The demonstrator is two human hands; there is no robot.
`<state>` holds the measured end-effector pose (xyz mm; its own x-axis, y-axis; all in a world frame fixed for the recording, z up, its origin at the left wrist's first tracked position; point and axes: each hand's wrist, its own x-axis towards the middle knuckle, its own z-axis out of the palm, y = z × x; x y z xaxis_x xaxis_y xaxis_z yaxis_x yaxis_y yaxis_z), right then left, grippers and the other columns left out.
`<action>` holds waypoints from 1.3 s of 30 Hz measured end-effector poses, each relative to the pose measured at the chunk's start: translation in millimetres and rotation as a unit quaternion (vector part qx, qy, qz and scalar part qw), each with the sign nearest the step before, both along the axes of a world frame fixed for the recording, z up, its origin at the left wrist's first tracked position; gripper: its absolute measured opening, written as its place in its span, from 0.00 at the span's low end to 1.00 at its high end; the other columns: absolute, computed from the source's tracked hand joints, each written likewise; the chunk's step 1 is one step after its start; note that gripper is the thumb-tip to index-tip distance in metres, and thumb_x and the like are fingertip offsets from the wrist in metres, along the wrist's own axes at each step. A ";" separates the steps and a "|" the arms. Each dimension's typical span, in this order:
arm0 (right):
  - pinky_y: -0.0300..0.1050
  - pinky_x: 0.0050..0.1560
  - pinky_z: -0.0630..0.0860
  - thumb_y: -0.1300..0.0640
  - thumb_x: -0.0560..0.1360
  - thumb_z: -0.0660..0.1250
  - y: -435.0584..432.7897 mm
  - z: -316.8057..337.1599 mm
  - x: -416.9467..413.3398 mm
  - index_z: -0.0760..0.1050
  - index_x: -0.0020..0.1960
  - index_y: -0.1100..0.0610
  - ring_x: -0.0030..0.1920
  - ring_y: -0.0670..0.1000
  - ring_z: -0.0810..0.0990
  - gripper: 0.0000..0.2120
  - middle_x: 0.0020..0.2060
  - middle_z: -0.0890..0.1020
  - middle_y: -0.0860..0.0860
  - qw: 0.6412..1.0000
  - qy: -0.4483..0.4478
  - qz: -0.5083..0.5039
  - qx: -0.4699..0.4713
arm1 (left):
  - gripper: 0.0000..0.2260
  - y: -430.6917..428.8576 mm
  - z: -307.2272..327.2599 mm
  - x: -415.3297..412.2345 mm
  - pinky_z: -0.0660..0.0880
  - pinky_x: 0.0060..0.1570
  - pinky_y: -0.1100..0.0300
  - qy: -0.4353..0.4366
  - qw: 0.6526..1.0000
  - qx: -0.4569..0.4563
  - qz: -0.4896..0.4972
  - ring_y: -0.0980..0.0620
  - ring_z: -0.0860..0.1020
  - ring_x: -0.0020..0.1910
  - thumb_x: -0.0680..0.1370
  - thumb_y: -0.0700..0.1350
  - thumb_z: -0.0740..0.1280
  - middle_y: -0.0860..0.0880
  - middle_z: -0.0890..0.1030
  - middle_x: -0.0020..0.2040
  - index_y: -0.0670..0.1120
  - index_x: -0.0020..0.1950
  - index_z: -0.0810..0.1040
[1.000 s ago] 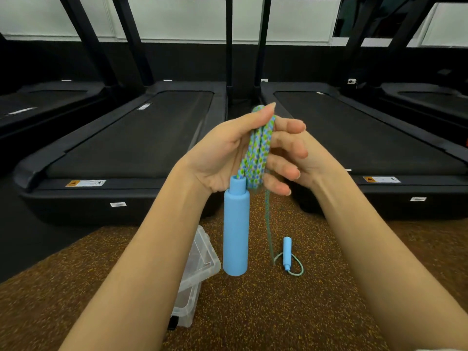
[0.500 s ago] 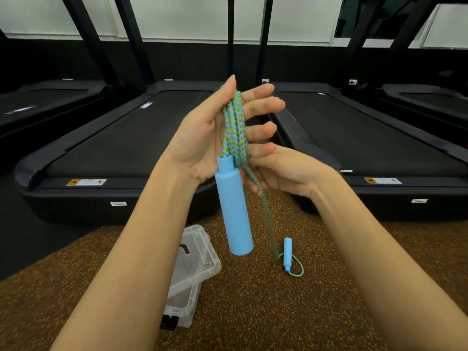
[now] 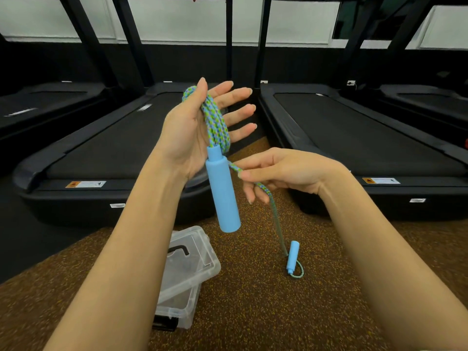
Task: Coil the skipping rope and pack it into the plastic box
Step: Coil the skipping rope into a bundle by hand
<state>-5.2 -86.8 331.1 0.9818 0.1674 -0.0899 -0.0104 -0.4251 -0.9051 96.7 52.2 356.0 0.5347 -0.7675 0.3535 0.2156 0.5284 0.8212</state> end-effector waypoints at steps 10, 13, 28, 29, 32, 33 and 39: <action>0.35 0.28 0.66 0.58 0.77 0.62 -2.6 14.0 -10.5 0.79 0.54 0.60 0.22 0.43 0.66 0.11 0.28 0.74 0.51 0.996 -0.055 -0.035 -0.053 | 0.16 0.3 -1.6 2.1 0.81 0.46 0.49 -0.047 0.996 0.045 0.059 0.49 0.83 0.43 0.83 0.50 0.49 0.46 0.83 0.49 0.42 0.56 0.72; 0.32 0.23 0.63 0.58 0.77 0.63 -3.5 19.0 -15.2 0.80 0.48 0.63 0.20 0.42 0.64 0.10 0.26 0.72 0.52 0.995 -0.074 -0.051 -0.050 | 0.15 -0.3 -3.7 2.7 0.81 0.46 0.48 -0.068 0.993 0.068 0.074 0.49 0.83 0.43 0.83 0.49 0.50 0.45 0.82 0.49 0.43 0.56 0.73; 0.36 0.25 0.53 0.55 0.75 0.65 -3.5 32.5 -20.3 0.74 0.36 0.54 0.24 0.42 0.58 0.09 0.23 0.66 0.44 0.956 -0.237 -0.161 0.062 | 0.14 -6.1 -14.0 -2.1 0.81 0.38 0.54 -0.134 0.972 0.191 0.014 0.49 0.82 0.36 0.81 0.48 0.53 0.45 0.83 0.39 0.41 0.51 0.74; 0.35 0.25 0.53 0.57 0.76 0.63 -3.2 32.1 -19.4 0.74 0.37 0.54 0.25 0.41 0.59 0.10 0.22 0.68 0.42 0.952 -0.247 -0.168 0.067 | 0.14 -6.2 -14.5 -3.4 0.81 0.39 0.53 -0.135 0.970 0.200 -0.009 0.48 0.82 0.36 0.81 0.48 0.53 0.44 0.83 0.38 0.41 0.50 0.74; 0.35 0.27 0.55 0.60 0.78 0.60 -1.0 30.1 -16.9 0.73 0.39 0.55 0.26 0.41 0.59 0.10 0.21 0.71 0.41 0.947 -0.265 -0.171 0.066 | 0.15 -6.1 -16.0 -5.8 0.81 0.40 0.51 -0.136 0.961 0.226 -0.082 0.46 0.82 0.36 0.80 0.50 0.55 0.42 0.82 0.39 0.41 0.48 0.74; 0.36 0.28 0.54 0.60 0.78 0.60 -0.4 29.2 -16.3 0.73 0.40 0.55 0.27 0.42 0.59 0.09 0.22 0.72 0.41 0.946 -0.269 -0.168 0.067 | 0.15 -6.2 -16.7 -6.5 0.81 0.40 0.51 -0.137 0.957 0.232 -0.104 0.46 0.82 0.37 0.79 0.50 0.55 0.41 0.82 0.39 0.40 0.48 0.74; 0.38 0.29 0.56 0.59 0.79 0.59 0.1 24.0 -12.7 0.73 0.43 0.54 0.28 0.43 0.60 0.08 0.23 0.71 0.40 0.947 -0.272 -0.164 0.056 | 0.29 -9.2 -17.7 -10.7 0.81 0.41 0.51 -0.111 0.937 0.248 -0.220 0.44 0.81 0.39 0.77 0.63 0.47 0.39 0.81 0.40 0.39 0.47 0.73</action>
